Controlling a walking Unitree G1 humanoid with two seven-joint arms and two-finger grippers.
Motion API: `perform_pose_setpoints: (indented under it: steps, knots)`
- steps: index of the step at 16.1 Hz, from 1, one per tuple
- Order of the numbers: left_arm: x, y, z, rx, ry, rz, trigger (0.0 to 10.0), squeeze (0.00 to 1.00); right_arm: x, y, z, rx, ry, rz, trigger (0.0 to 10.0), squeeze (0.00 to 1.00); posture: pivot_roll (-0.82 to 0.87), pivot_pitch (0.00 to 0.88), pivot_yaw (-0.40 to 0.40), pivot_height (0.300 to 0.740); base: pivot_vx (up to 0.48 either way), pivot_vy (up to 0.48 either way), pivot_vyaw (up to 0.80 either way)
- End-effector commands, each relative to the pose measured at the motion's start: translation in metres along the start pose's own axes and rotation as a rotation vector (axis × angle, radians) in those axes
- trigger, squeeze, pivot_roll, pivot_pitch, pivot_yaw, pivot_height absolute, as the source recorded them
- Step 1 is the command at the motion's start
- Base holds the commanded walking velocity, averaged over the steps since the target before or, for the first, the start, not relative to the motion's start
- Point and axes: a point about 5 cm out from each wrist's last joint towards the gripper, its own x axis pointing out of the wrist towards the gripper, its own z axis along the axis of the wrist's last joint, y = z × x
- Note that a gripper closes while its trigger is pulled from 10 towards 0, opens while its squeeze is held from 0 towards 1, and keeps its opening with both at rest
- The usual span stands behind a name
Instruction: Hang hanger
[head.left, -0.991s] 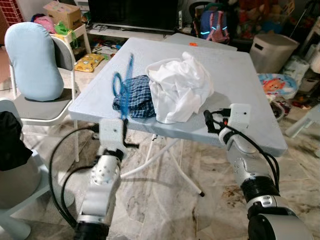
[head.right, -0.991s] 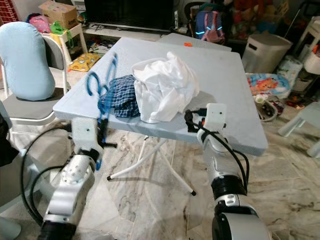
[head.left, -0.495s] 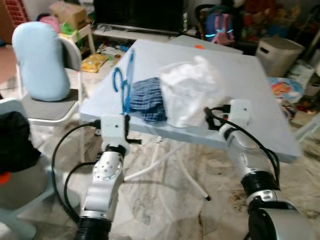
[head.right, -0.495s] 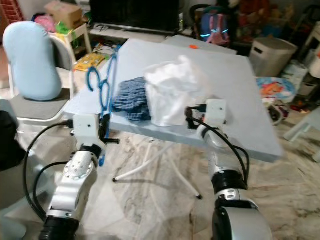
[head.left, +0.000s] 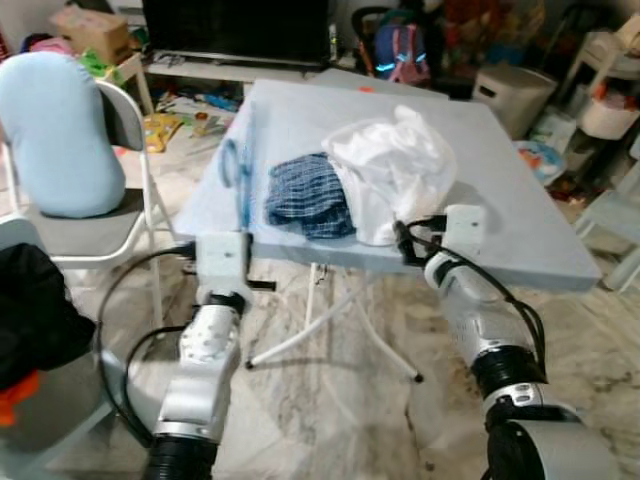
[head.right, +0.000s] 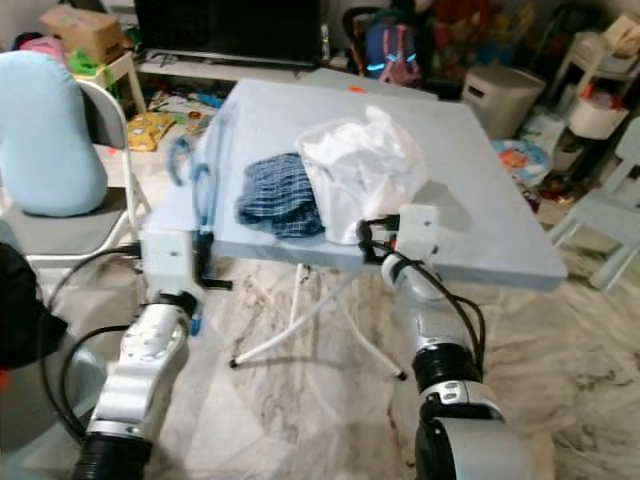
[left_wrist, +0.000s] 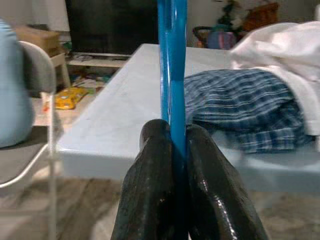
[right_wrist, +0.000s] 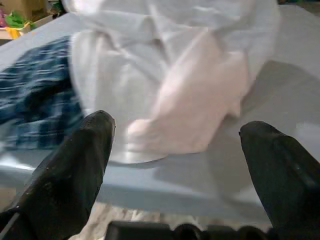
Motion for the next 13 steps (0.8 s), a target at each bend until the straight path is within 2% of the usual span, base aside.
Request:
perform_pose_setpoints:
  steps: [1,2,5,9,13]
  knots:
    - [0.0,-0.013,0.006,-0.02,-0.036,-0.039,10.0,0.0,-0.001,-0.011,0.002,-0.008,0.006,-0.034,10.0,0.0,0.08,0.003,-0.067,0.74,0.0,0.0,0.0]
    - [-0.001,-0.014,0.007,-0.019,-0.042,-0.042,10.0,0.0,-0.002,-0.011,-0.002,-0.016,0.027,-0.035,10.0,0.0,0.08,0.002,-0.073,0.74,0.0,0.0,0.0]
    - [-0.005,-0.015,-0.002,-0.026,-0.001,-0.047,10.0,0.0,-0.008,-0.011,-0.01,0.037,0.039,-0.006,10.0,0.0,0.09,0.0,-0.09,0.74,0.0,0.0,0.0]
    - [-0.011,-0.008,-0.017,-0.024,0.049,-0.029,10.0,0.0,-0.023,-0.01,-0.032,0.055,0.055,0.004,10.0,0.0,0.1,0.0,-0.087,0.74,-0.266,0.0,0.0]
    - [-0.012,-0.01,-0.018,-0.024,0.061,-0.039,10.0,0.0,-0.027,-0.011,-0.032,0.035,0.051,-0.013,10.0,0.0,0.09,0.0,-0.077,0.74,-0.294,0.0,0.0]
